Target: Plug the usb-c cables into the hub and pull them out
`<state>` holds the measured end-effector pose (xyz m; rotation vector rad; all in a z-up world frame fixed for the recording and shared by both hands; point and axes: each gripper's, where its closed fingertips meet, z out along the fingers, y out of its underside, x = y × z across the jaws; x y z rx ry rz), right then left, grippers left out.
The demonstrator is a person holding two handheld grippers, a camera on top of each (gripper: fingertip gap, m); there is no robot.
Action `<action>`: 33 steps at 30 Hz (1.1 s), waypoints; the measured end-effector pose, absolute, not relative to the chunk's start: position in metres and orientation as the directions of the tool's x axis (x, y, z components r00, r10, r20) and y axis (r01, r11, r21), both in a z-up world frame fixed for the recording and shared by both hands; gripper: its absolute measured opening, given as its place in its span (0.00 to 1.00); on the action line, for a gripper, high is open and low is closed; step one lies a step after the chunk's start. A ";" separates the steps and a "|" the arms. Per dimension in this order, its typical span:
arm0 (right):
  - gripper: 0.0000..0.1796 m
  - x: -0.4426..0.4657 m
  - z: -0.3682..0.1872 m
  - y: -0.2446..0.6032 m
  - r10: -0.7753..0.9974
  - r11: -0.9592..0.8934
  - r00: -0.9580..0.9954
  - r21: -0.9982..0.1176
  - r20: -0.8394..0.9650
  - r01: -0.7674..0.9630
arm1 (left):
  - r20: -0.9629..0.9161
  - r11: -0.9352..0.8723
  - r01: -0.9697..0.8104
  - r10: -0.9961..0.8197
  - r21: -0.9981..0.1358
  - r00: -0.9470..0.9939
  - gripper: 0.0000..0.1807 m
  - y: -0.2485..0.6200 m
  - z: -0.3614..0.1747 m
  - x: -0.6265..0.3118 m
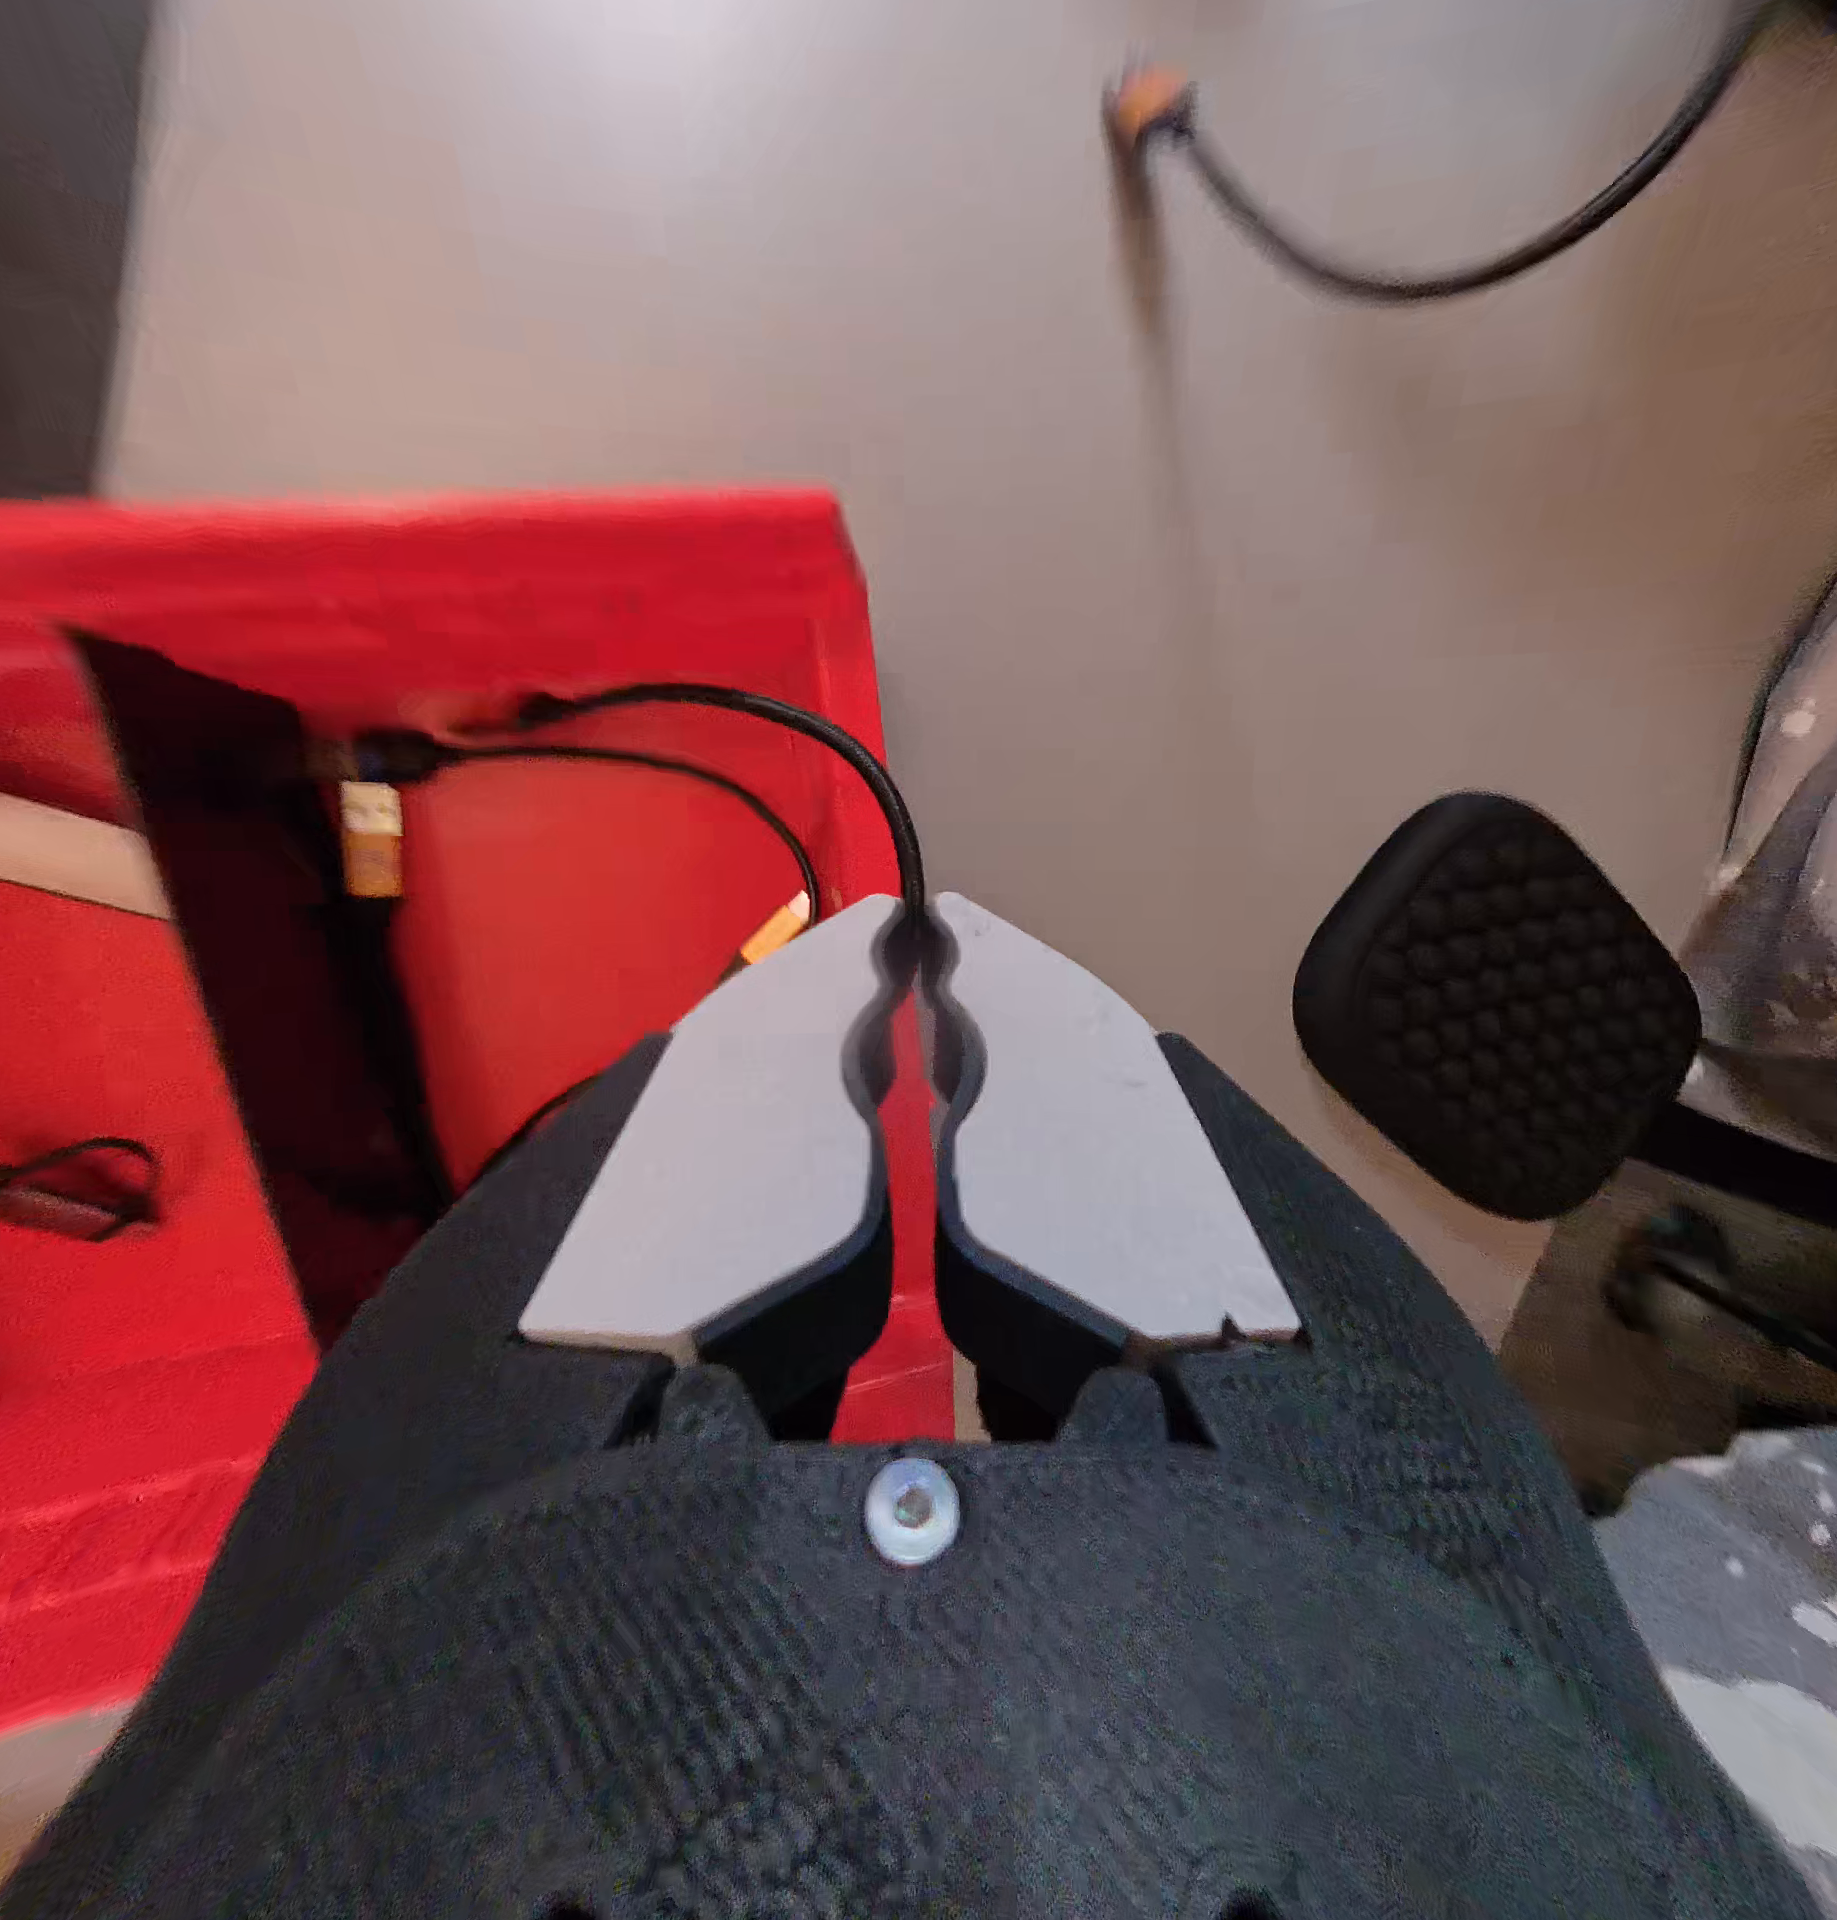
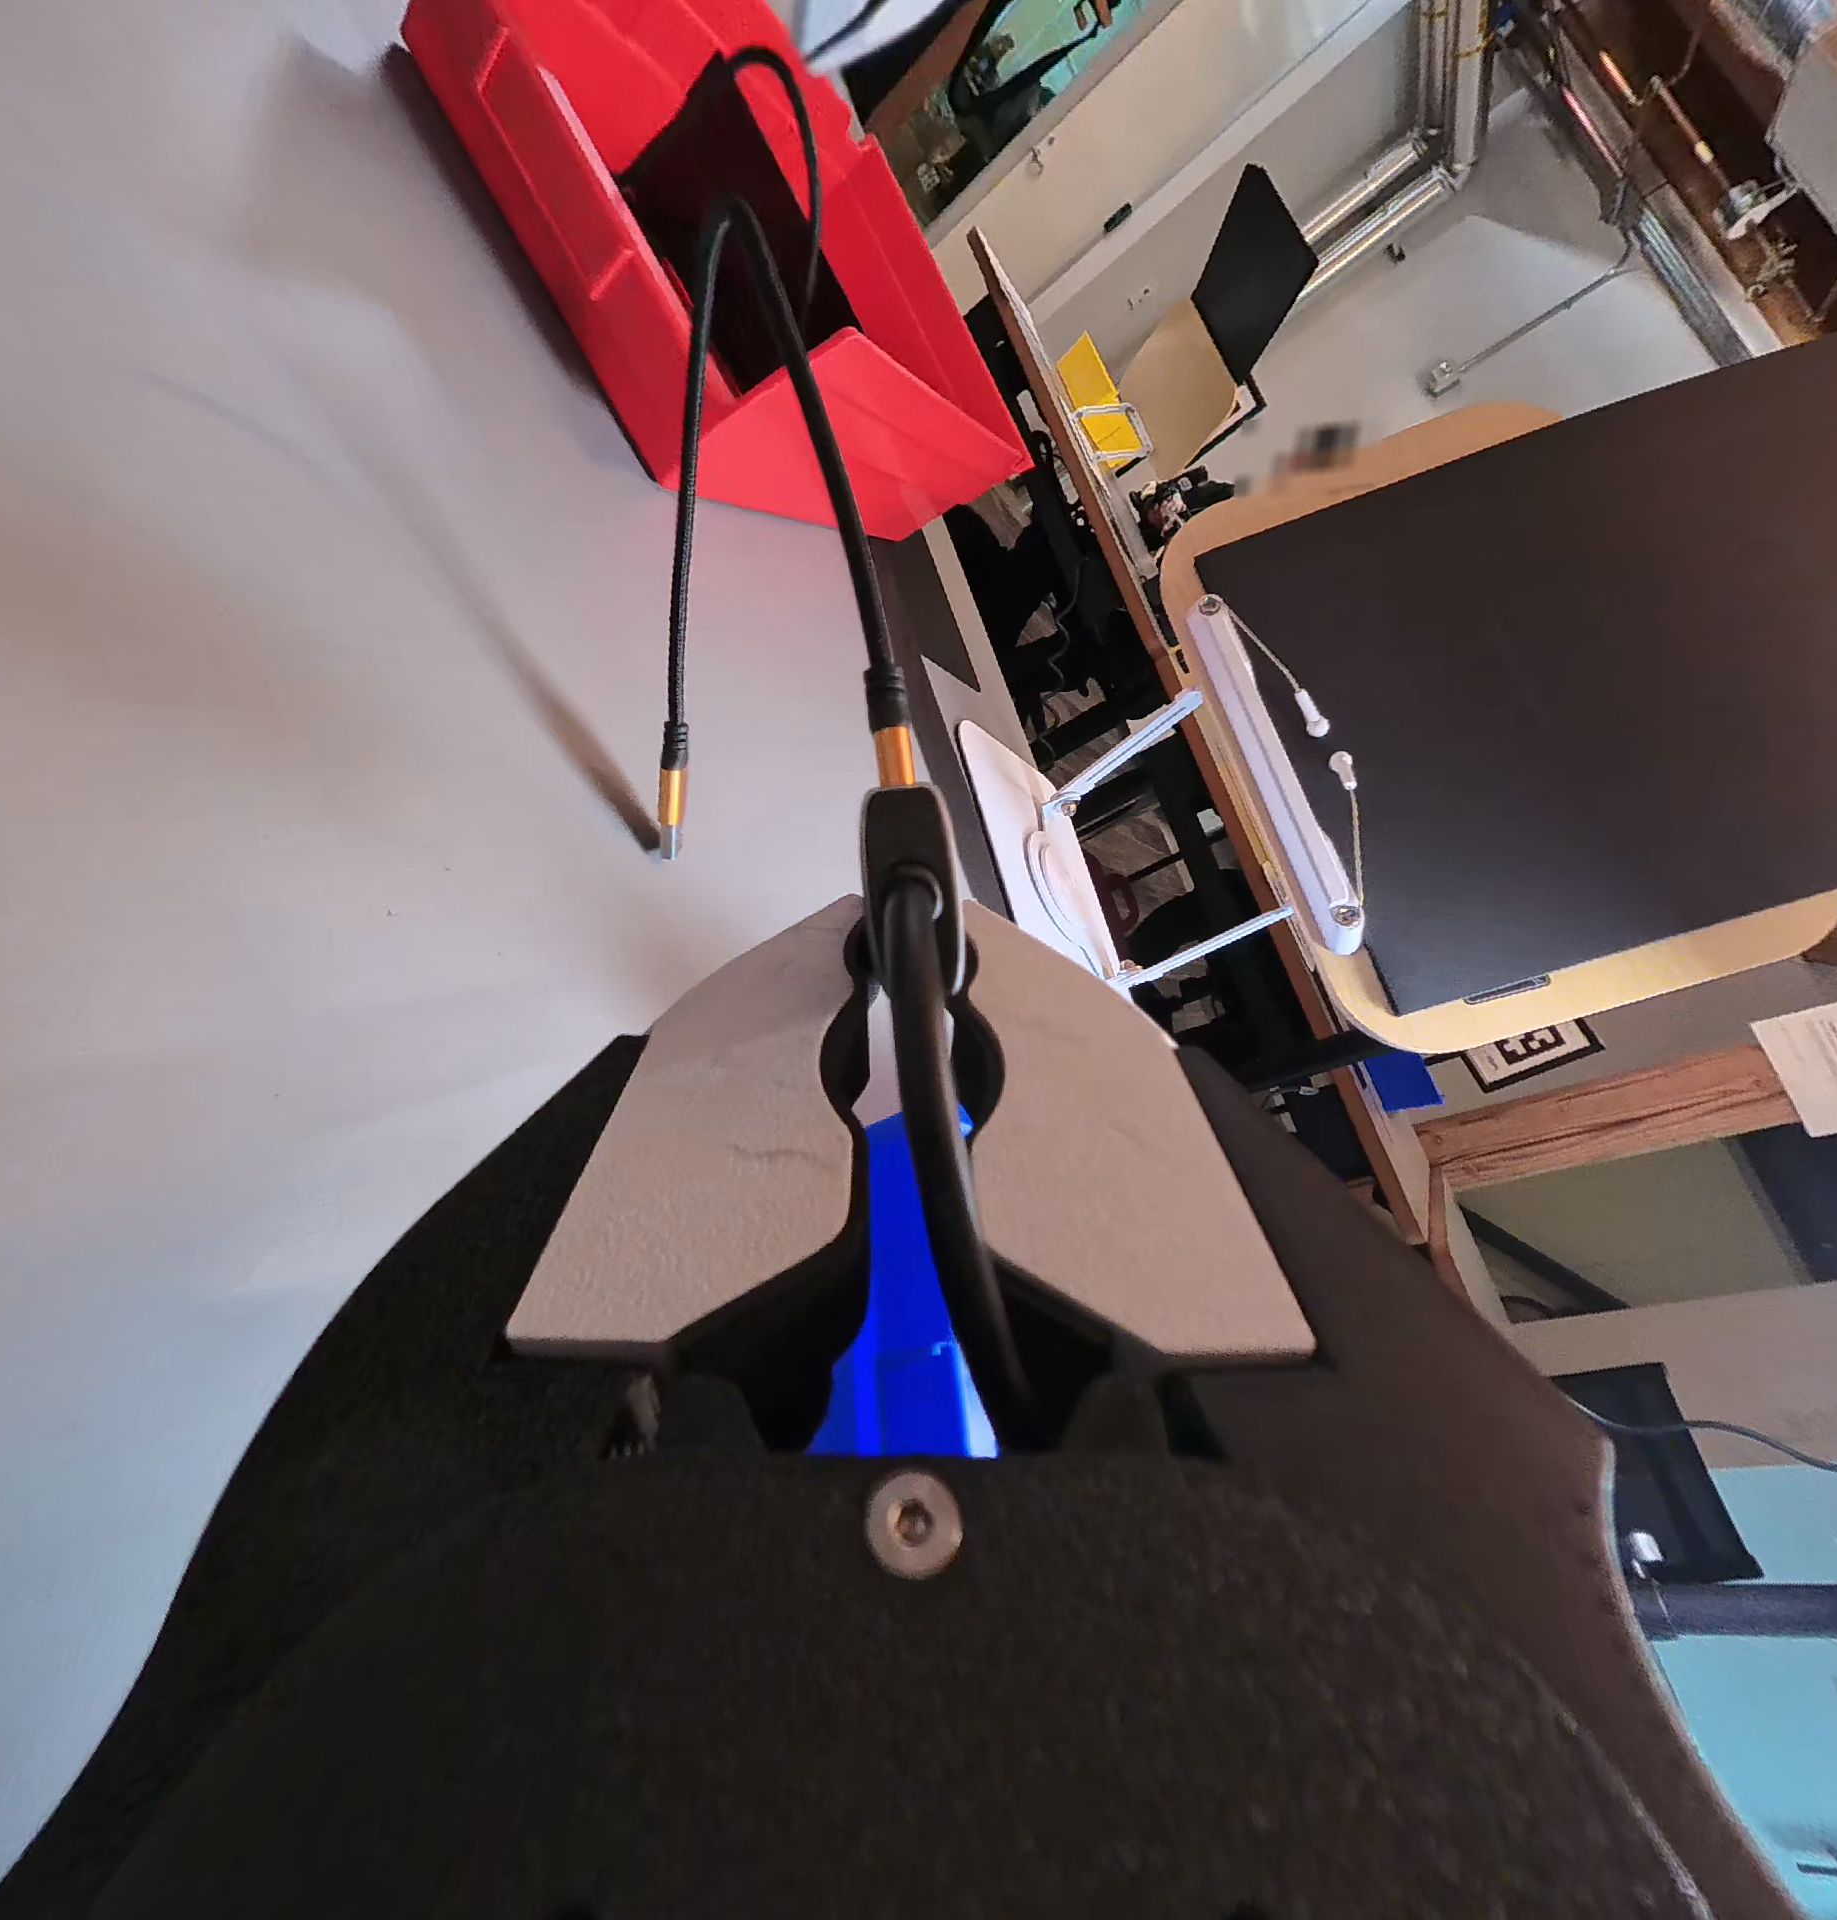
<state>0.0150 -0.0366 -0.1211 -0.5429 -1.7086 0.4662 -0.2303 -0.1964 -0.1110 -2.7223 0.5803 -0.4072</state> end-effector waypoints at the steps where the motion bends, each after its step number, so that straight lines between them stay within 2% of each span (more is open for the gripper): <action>1: 0.06 0.015 -0.120 -0.036 0.588 0.809 -0.163 -0.578 0.792 0.106 | 0.173 -0.839 -0.340 -0.444 -0.424 0.879 0.00 -0.192 -0.095 -0.227; 5: 0.06 0.015 -0.116 -0.033 0.588 0.808 -0.135 -0.577 0.797 0.115 | 0.075 -0.709 -0.346 -0.489 -0.615 0.869 0.00 -0.179 -0.032 -0.198; 8: 0.06 0.015 -0.113 -0.030 0.592 0.805 -0.120 -0.581 0.797 0.119 | -0.023 -0.653 -0.376 -0.481 -0.658 0.877 0.00 -0.174 -0.019 -0.180; 11: 0.06 0.016 -0.112 -0.030 0.596 0.803 -0.115 -0.584 0.795 0.120 | -0.042 -0.719 -0.400 -0.460 -0.568 0.887 0.00 -0.178 -0.052 -0.176; 16: 0.06 0.018 -0.112 -0.028 0.590 0.807 -0.107 -0.577 0.801 0.129 | -0.030 -0.840 -0.339 -0.361 -0.424 0.932 0.17 -0.177 -0.131 -0.184; 20: 0.06 0.021 -0.112 -0.024 0.601 0.798 -0.097 -0.588 0.794 0.134 | -0.250 -0.849 -0.427 -0.360 -0.312 0.899 0.10 -0.173 -0.169 -0.198; 24: 0.06 0.022 -0.111 -0.020 0.604 0.795 -0.089 -0.590 0.792 0.139 | -0.428 -0.837 -0.480 -0.344 -0.263 0.835 0.02 -0.168 -0.147 -0.207; 27: 0.06 0.023 -0.109 -0.018 0.603 0.795 -0.079 -0.590 0.794 0.143 | -0.462 -0.813 -0.458 -0.271 -0.360 0.844 0.02 -0.164 -0.098 -0.204; 29: 0.06 0.024 -0.108 -0.016 0.603 0.794 -0.069 -0.589 0.795 0.150 | -0.412 -0.764 -0.422 -0.224 -0.489 0.883 0.02 -0.161 -0.063 -0.190; 33: 0.06 0.026 -0.104 -0.011 0.603 0.792 -0.049 -0.590 0.796 0.159 | -0.065 -0.576 -0.175 -0.206 -0.799 0.976 0.02 -0.157 -0.004 -0.144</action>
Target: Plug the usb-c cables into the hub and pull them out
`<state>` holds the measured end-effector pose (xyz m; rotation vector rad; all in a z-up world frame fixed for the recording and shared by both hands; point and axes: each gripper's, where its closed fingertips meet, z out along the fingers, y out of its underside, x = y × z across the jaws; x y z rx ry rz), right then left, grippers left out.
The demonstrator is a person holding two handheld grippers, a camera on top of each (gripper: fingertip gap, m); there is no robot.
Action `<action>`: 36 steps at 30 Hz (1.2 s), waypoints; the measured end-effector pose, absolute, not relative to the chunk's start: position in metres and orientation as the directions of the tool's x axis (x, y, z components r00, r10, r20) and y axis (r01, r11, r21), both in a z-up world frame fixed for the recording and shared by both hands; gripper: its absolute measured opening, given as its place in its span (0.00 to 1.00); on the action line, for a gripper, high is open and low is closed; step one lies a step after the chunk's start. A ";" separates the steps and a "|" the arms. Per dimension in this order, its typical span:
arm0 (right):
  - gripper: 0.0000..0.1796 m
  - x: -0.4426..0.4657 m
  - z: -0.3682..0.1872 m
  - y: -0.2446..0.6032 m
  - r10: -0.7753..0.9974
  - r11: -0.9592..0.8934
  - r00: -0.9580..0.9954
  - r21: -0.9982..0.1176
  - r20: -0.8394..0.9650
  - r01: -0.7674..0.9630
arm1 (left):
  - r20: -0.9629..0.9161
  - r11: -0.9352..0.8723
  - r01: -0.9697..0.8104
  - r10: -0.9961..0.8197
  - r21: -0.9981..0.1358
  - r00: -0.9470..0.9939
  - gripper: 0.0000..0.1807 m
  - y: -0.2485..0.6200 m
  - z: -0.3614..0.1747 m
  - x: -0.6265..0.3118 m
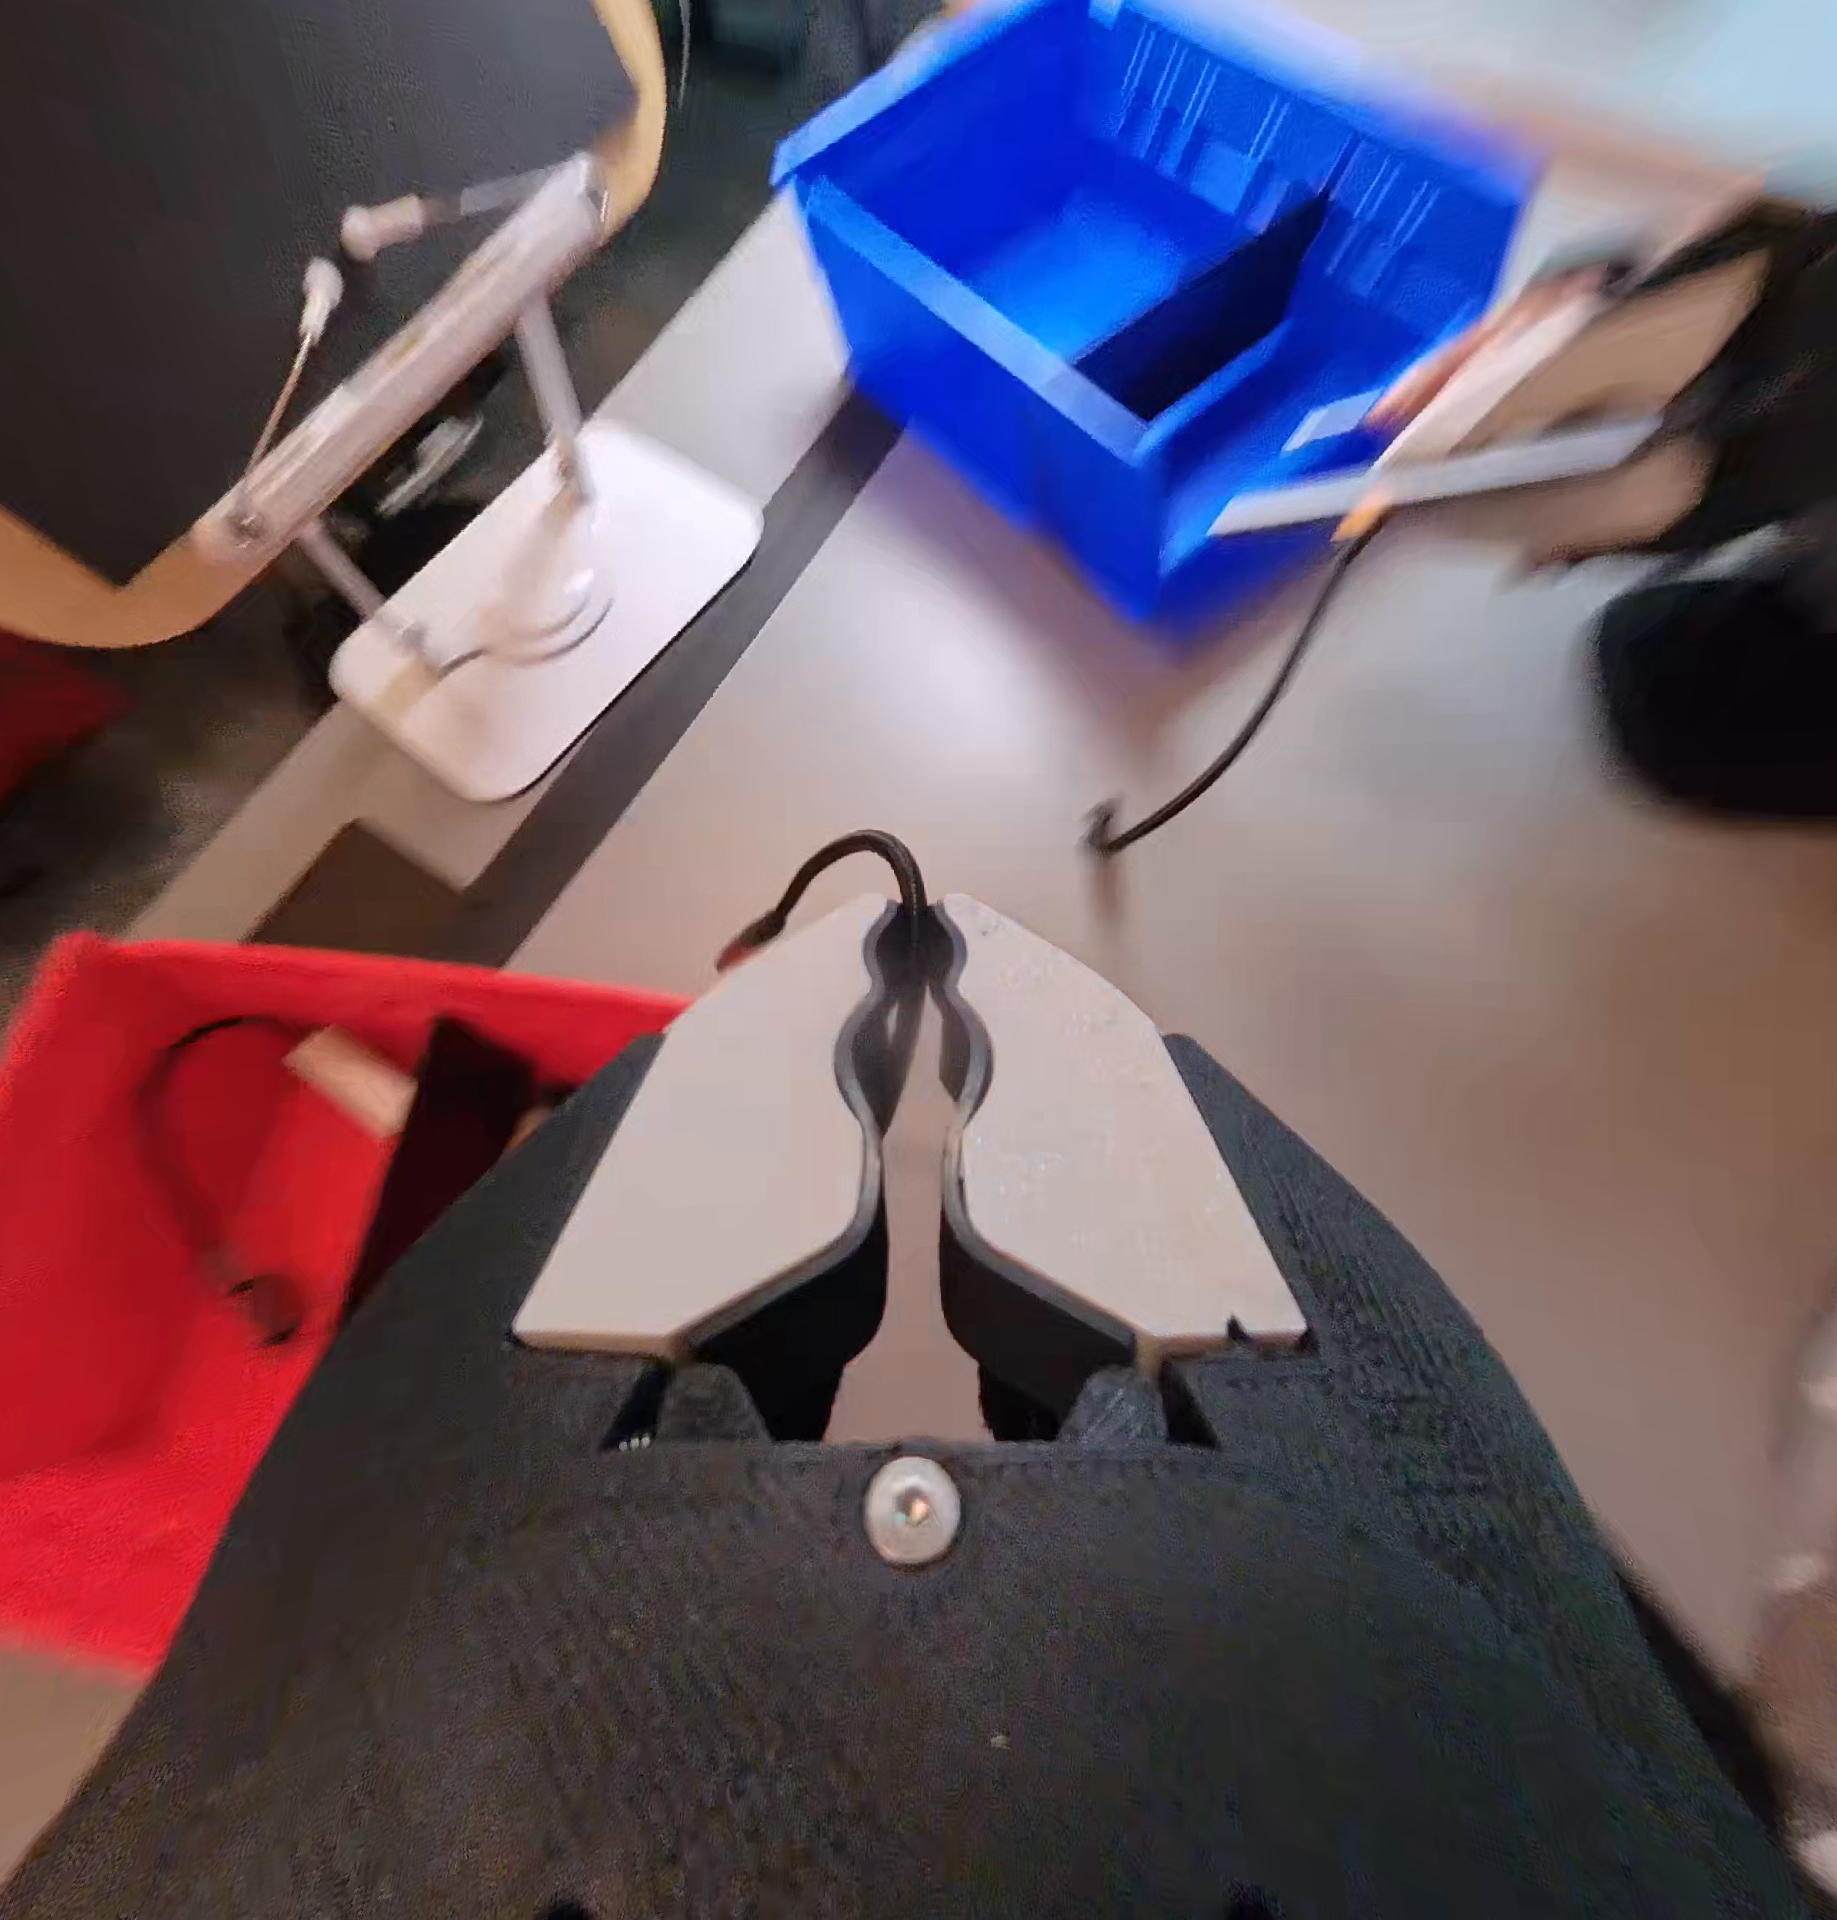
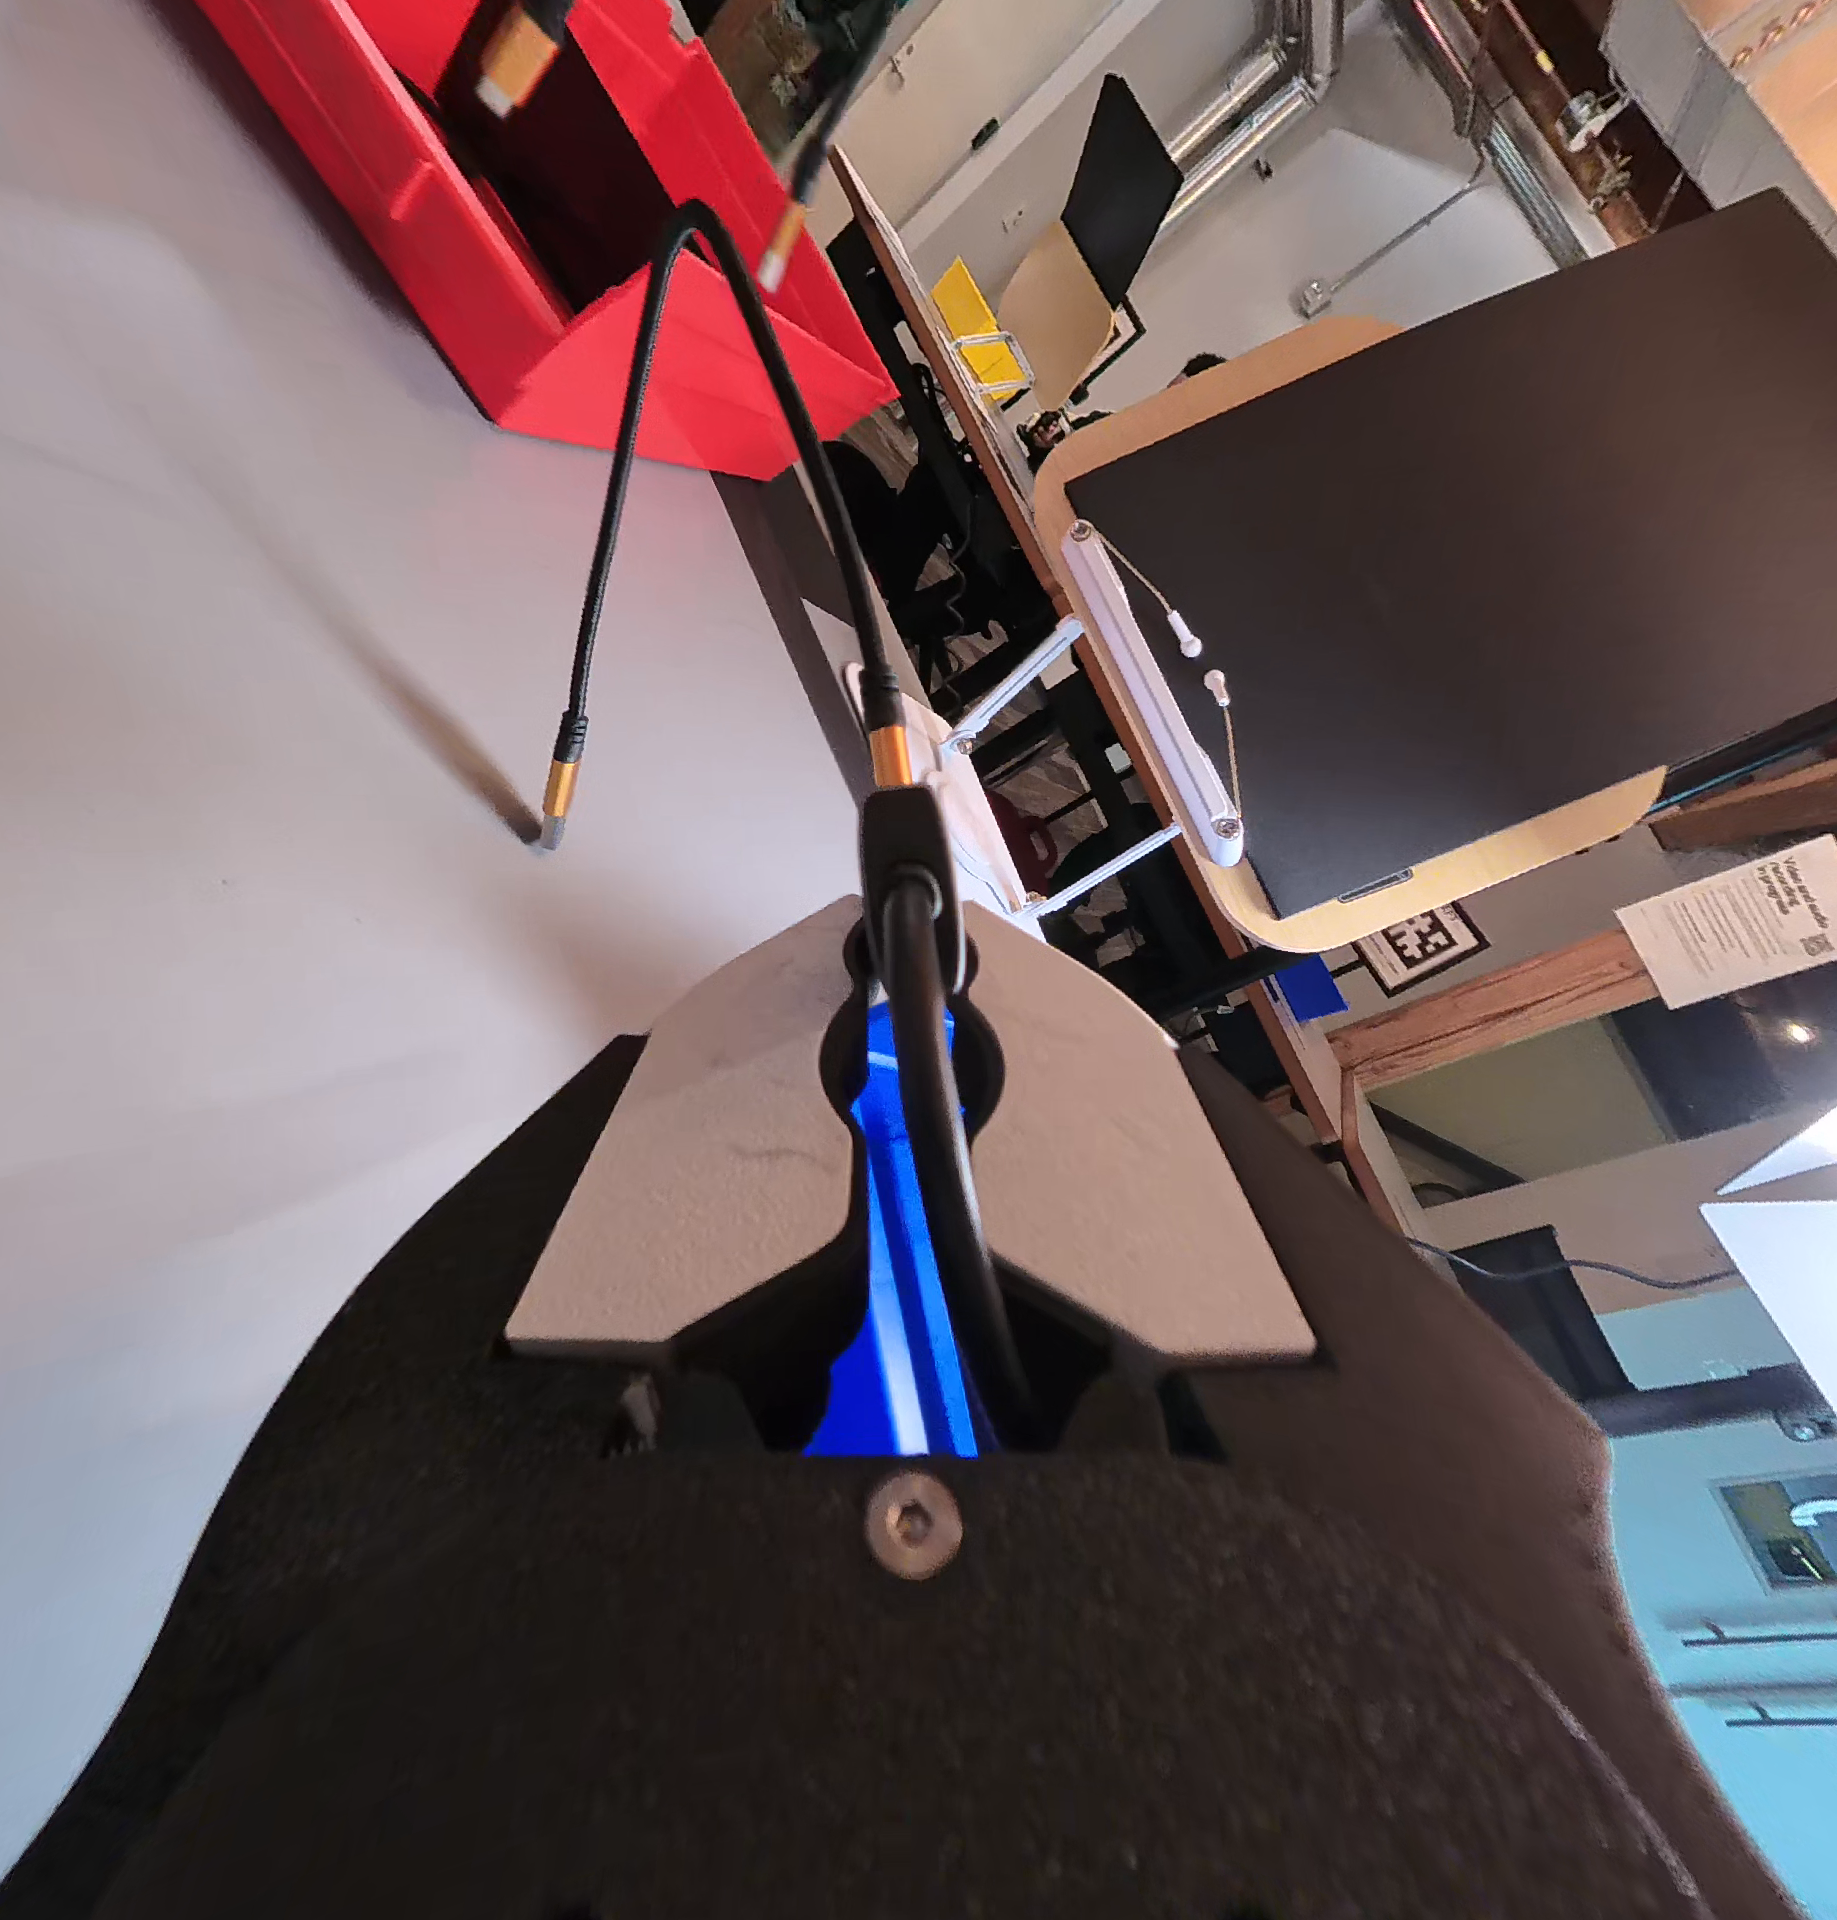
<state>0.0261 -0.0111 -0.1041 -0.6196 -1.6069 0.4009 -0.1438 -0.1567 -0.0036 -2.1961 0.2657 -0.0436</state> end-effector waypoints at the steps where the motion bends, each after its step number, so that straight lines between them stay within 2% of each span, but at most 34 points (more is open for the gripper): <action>1: 0.06 0.027 -0.103 -0.009 0.604 0.790 -0.043 -0.591 0.796 0.162 | 0.037 -0.528 -0.083 -0.212 -0.845 0.977 0.02 -0.156 0.004 -0.136; 4: 0.06 0.029 -0.102 -0.002 0.606 0.785 -0.023 -0.594 0.795 0.179 | 0.346 -0.441 0.228 -0.208 -0.868 0.915 0.02 -0.156 -0.006 -0.129; 8: 0.06 0.032 -0.104 0.004 0.614 0.776 -0.010 -0.601 0.789 0.194 | 0.659 -0.379 0.577 -0.129 -0.724 0.741 0.02 -0.159 -0.074 -0.131; 11: 0.06 0.033 -0.106 0.007 0.619 0.771 -0.010 -0.605 0.785 0.200 | 0.776 -0.330 0.721 -0.063 -0.610 0.628 0.02 -0.166 -0.122 -0.134; 13: 0.06 0.032 -0.107 0.007 0.620 0.770 -0.013 -0.606 0.784 0.200 | 0.787 -0.299 0.747 -0.023 -0.594 0.617 0.02 -0.172 -0.140 -0.136; 15: 0.06 0.031 -0.109 0.006 0.620 0.771 -0.019 -0.605 0.784 0.199 | 0.747 -0.339 0.705 0.008 -0.623 0.665 0.02 -0.179 -0.155 -0.131; 17: 0.06 0.031 -0.111 0.005 0.617 0.774 -0.027 -0.601 0.786 0.202 | 0.620 -0.419 0.579 0.046 -0.699 0.783 0.04 -0.187 -0.169 -0.127; 20: 0.06 0.030 -0.113 0.004 0.613 0.778 -0.033 -0.595 0.789 0.203 | 0.116 -0.537 0.146 0.090 -0.831 0.989 0.15 -0.198 -0.176 -0.137; 22: 0.06 0.028 -0.115 0.003 0.615 0.776 -0.041 -0.597 0.787 0.202 | -0.070 -0.539 -0.070 -0.020 -0.839 0.997 0.16 -0.193 -0.162 -0.121; 25: 0.06 0.026 -0.118 0.000 0.613 0.780 -0.055 -0.592 0.788 0.204 | -0.043 -0.601 -0.192 -0.254 -0.776 0.966 0.18 -0.180 -0.170 -0.074; 29: 0.06 0.027 -0.121 -0.003 0.602 0.788 -0.063 -0.580 0.796 0.205 | -0.069 -0.659 -0.400 -0.468 -0.637 0.881 0.18 -0.159 -0.213 -0.044; 31: 0.06 0.028 -0.121 -0.003 0.604 0.787 -0.063 -0.582 0.794 0.205 | -0.022 -0.680 -0.438 -0.528 -0.588 0.849 0.17 -0.152 -0.228 -0.037; 36: 0.06 0.029 -0.125 -0.001 0.608 0.785 -0.075 -0.584 0.791 0.205 | 0.060 -0.692 -0.449 -0.577 -0.565 0.815 0.14 -0.141 -0.234 -0.034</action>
